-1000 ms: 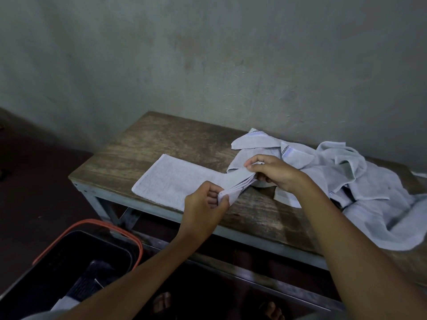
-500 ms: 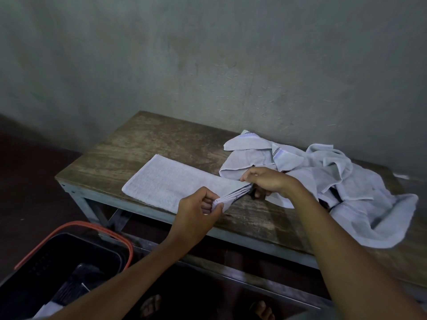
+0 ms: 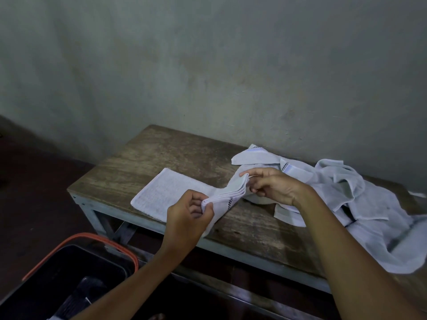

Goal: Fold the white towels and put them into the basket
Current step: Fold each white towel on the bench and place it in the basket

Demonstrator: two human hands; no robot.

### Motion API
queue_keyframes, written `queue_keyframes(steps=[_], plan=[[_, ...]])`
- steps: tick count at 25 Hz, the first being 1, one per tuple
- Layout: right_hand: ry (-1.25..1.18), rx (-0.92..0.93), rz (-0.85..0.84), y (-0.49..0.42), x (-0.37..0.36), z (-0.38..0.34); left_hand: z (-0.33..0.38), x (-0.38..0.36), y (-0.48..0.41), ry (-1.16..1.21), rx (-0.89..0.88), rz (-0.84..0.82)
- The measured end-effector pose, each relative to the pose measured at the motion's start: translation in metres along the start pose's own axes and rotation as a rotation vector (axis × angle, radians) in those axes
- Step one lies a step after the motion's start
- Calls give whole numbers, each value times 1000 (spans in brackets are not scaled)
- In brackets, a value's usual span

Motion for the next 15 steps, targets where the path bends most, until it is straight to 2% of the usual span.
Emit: queue_keyframes(steps=[4,9,15], plan=[[245,36,32,-25,-11,-17,-2,31,-4,65,38,123],[476,61,61,-70,-31,-36,-25,74,-17,65,89,184],[617,-46,-17,-160,-65,-30,-83,126,-50,-202,231,212]])
Point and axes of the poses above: each hand's wrist, its own y-axis away from the middle knuckle, its own x-axis out of the back of the hand, z = x × y, the point moved 5 cm from there along -y, towards the middle knuckle, and after that the axes turned 12 degrees about -z, right-handed, at the moved point
